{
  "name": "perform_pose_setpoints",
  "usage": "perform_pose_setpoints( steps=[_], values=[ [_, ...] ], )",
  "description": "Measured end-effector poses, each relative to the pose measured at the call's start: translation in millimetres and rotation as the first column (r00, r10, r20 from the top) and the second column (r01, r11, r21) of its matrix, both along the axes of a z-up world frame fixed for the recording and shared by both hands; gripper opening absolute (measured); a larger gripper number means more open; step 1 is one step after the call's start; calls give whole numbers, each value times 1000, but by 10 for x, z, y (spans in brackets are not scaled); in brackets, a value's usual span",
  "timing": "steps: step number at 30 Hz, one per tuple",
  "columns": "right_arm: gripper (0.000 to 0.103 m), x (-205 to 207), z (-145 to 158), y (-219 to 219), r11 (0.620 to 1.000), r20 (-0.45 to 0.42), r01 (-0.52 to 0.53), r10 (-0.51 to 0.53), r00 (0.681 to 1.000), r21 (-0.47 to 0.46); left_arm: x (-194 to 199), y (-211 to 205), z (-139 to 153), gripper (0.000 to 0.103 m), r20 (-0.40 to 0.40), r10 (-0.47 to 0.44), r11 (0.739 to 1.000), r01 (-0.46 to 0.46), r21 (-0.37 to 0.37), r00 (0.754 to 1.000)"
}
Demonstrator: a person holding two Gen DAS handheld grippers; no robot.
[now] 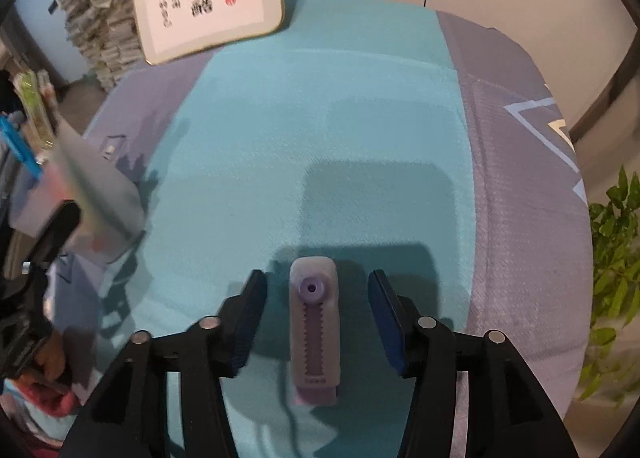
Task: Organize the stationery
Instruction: 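Lower the right gripper onto the white-and-purple correction tape and grasp it, then carry the correction tape over the cup and release it inside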
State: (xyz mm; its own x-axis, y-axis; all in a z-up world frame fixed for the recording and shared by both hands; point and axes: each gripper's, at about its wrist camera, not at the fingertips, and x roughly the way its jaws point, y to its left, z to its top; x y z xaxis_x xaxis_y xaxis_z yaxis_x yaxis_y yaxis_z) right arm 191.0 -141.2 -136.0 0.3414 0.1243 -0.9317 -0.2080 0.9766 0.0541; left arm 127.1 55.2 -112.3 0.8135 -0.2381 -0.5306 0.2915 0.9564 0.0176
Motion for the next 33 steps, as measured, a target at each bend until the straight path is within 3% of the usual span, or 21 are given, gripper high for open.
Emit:
perform_pose_setpoints(
  steps=[2,6,10,14,18,22,33],
  values=[
    [27,-48,26,16,999,26,-8,9,1000,-49,1,-3,-2,75,0,0,1000,0,0,1000],
    [27,-183,315,0,999,94,-9,6,996,39,2,-5,-1,75,0,0,1000,0,0,1000],
    [27,-419,776,140,986,208,-86,54,977,145,1,-4,-2,75,0,0,1000,0,0,1000],
    [26,-589,1230,442,954,336,-197,113,935,227,0,-3,-2,75,0,0,1000,0,0,1000],
    [26,-571,1498,742,926,397,-273,156,905,259,0,-5,-2,75,0,0,1000,0,-1,1000],
    [26,-422,1475,909,919,394,-291,172,903,265,1,-2,-2,75,0,-1,1000,1,0,1000],
    [27,-74,1039,1026,917,256,-268,195,947,294,-3,-14,-4,75,0,-2,1000,2,-1,1000]
  ],
)
